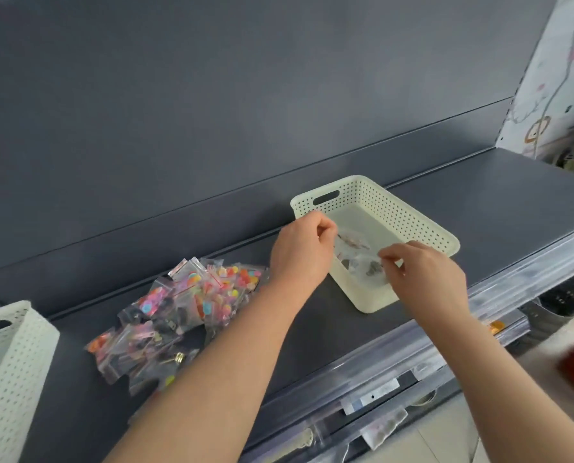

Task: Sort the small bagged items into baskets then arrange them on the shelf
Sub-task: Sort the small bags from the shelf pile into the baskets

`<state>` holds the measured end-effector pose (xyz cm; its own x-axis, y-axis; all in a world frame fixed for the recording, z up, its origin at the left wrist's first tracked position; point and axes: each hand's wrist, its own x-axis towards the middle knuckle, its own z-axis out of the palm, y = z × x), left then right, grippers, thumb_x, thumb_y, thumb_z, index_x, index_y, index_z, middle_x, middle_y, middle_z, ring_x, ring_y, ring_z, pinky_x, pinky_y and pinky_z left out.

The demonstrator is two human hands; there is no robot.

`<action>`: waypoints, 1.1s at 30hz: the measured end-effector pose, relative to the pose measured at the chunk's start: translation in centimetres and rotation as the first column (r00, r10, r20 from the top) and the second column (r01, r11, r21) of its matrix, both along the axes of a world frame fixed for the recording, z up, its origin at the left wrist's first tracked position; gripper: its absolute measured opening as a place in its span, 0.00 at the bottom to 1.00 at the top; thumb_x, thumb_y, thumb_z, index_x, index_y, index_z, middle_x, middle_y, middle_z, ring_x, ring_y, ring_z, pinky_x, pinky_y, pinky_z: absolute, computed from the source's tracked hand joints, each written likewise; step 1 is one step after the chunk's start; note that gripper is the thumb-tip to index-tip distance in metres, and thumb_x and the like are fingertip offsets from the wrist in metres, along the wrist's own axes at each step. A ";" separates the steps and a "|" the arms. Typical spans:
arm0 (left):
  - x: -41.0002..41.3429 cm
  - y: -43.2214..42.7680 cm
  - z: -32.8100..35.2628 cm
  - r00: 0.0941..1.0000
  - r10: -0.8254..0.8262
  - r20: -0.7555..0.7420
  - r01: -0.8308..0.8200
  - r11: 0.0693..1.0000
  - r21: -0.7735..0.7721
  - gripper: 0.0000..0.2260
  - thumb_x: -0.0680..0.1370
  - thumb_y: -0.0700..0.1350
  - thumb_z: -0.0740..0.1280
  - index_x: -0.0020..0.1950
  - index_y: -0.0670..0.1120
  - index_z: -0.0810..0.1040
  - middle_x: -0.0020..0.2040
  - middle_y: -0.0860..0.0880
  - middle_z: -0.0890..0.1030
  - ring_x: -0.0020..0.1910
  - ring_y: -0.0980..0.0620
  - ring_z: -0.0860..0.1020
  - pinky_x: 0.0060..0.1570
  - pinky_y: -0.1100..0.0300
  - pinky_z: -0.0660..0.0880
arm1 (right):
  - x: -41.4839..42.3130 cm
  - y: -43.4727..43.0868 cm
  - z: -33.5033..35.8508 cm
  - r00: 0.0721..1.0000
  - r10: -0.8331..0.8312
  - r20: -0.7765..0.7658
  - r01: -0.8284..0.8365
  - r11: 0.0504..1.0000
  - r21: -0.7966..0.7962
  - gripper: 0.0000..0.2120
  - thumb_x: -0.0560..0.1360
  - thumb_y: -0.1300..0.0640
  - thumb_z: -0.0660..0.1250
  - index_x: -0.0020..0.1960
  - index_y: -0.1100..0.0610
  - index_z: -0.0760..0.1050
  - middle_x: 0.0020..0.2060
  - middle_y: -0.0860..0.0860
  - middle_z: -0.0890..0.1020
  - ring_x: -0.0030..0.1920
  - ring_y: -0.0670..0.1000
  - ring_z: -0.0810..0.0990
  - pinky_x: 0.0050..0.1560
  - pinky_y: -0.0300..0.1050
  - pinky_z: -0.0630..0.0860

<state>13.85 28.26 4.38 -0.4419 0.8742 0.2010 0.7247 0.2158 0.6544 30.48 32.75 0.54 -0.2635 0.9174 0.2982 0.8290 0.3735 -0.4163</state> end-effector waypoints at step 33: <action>-14.1 -22.5 -5.5 0.896 0.423 -0.139 -0.444 0.837 -0.320 0.08 0.78 0.50 0.69 0.57 0.54 0.81 0.51 0.58 0.83 0.47 0.58 0.79 0.47 0.60 0.78 | -16.0 -10.9 -3.9 0.774 0.621 0.123 -0.601 0.782 -0.165 0.07 0.77 0.49 0.65 0.45 0.46 0.81 0.44 0.43 0.80 0.42 0.47 0.79 0.37 0.41 0.75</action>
<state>-0.20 5.78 -1.12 -0.7881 0.6148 -0.0297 0.5407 0.7145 0.4440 14.51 21.86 -3.38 -0.8145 0.5701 0.1077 0.5003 0.7841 -0.3673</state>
